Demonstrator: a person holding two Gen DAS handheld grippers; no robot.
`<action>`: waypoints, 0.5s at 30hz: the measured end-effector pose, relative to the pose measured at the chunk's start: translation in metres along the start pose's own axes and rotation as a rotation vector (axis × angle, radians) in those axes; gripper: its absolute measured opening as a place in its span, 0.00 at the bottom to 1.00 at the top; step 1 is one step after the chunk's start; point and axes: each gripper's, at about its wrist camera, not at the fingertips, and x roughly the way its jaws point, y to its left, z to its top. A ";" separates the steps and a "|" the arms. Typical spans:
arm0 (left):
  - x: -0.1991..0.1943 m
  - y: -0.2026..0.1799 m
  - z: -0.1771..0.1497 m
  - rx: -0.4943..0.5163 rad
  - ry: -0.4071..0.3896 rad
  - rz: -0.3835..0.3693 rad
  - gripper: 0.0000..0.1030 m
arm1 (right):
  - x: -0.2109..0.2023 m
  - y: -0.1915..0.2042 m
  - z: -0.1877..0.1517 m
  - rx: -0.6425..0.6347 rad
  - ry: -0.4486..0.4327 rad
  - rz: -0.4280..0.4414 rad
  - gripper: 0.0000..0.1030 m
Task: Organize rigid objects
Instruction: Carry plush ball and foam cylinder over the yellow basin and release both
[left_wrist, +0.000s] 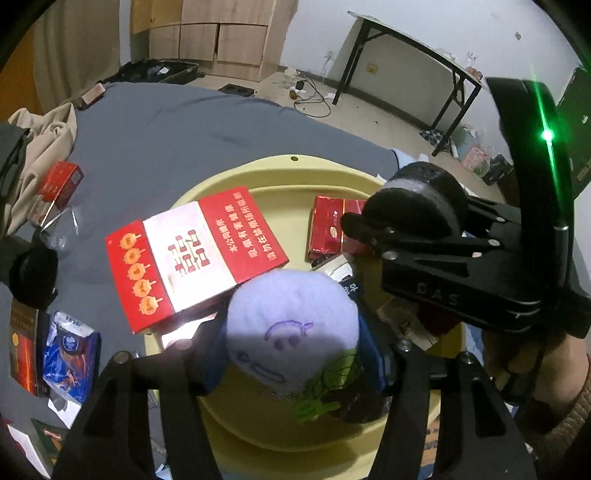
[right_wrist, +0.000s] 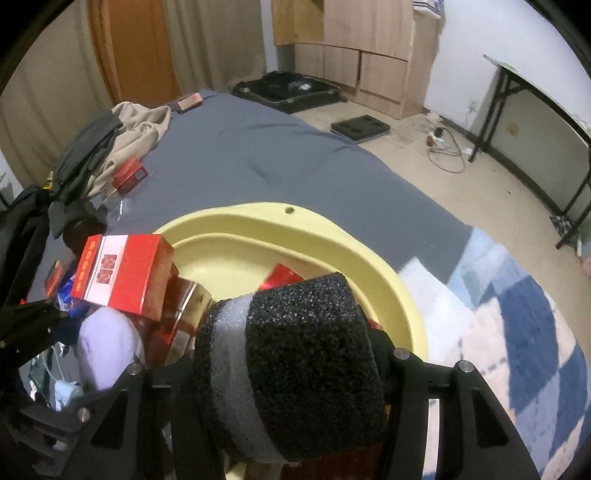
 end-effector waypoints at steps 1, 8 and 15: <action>0.000 0.000 0.000 0.000 0.000 0.003 0.67 | 0.003 0.004 -0.001 -0.008 -0.005 -0.003 0.52; -0.024 -0.005 0.004 0.020 -0.080 0.061 1.00 | -0.019 0.001 -0.011 0.000 -0.066 0.000 0.90; -0.074 -0.034 0.003 -0.010 -0.235 0.105 1.00 | -0.105 -0.030 -0.033 0.039 -0.229 0.002 1.00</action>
